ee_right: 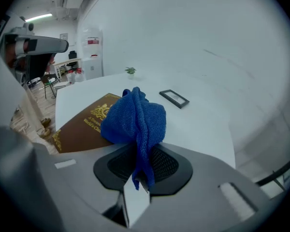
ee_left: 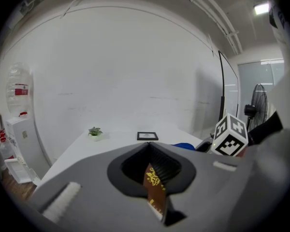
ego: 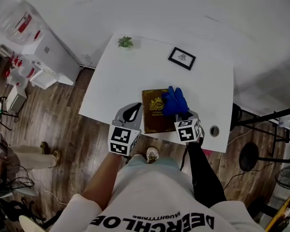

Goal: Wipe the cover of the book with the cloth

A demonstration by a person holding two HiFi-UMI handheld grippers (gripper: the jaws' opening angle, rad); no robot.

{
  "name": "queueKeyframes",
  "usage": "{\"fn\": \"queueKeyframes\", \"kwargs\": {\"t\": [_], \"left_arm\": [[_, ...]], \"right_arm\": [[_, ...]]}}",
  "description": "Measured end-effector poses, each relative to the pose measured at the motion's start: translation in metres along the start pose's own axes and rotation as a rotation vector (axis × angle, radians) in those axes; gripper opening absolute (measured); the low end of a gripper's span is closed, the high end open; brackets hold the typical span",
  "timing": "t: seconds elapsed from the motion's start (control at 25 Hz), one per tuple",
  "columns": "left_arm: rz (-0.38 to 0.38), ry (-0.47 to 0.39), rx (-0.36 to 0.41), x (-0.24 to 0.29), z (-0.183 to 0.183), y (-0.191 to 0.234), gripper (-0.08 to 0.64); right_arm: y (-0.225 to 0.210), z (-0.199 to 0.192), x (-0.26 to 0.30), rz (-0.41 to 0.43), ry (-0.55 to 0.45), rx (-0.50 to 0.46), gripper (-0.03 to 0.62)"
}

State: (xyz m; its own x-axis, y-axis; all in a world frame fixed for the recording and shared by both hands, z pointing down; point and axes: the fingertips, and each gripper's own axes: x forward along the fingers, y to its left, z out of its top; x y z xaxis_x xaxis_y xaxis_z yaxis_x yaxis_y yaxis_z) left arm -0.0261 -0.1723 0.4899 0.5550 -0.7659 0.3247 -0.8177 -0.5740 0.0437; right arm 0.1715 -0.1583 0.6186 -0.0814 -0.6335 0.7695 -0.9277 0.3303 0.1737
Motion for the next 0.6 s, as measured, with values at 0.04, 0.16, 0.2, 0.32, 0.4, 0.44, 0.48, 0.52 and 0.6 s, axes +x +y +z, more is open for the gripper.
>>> {"fn": "queueKeyframes", "kwargs": {"t": [0.04, 0.16, 0.2, 0.32, 0.4, 0.44, 0.48, 0.52, 0.6], "left_arm": [[-0.007, -0.001, 0.002, 0.002, 0.001, -0.003, 0.057], [-0.021, -0.004, 0.006, 0.005, 0.003, -0.009, 0.057], [-0.023, -0.005, 0.007, 0.006, 0.004, -0.011, 0.057], [-0.025, -0.010, 0.010, 0.005, 0.005, -0.011, 0.057], [-0.019, -0.013, 0.008, 0.001, 0.006, -0.009, 0.057], [-0.014, -0.015, 0.007, -0.001, 0.006, -0.008, 0.057], [-0.008, -0.016, 0.005, -0.004, 0.006, -0.005, 0.057], [0.000, -0.016, 0.003, -0.007, 0.005, -0.002, 0.057], [0.016, -0.015, -0.001, -0.014, 0.002, 0.005, 0.057]], "right_arm": [[-0.007, -0.005, -0.001, -0.013, 0.010, 0.017, 0.069], [-0.018, -0.009, -0.007, -0.030, -0.006, 0.044, 0.069], [-0.018, -0.005, -0.010, -0.027, -0.035, 0.048, 0.069], [-0.011, 0.023, -0.023, -0.003, -0.166, 0.026, 0.069], [0.001, 0.050, -0.038, 0.024, -0.254, -0.014, 0.069], [0.009, 0.063, -0.045, 0.042, -0.294, -0.035, 0.069], [0.019, 0.074, -0.051, 0.065, -0.331, -0.055, 0.069], [0.029, 0.084, -0.057, 0.092, -0.368, -0.075, 0.069], [0.054, 0.099, -0.066, 0.160, -0.432, -0.117, 0.069]]}}
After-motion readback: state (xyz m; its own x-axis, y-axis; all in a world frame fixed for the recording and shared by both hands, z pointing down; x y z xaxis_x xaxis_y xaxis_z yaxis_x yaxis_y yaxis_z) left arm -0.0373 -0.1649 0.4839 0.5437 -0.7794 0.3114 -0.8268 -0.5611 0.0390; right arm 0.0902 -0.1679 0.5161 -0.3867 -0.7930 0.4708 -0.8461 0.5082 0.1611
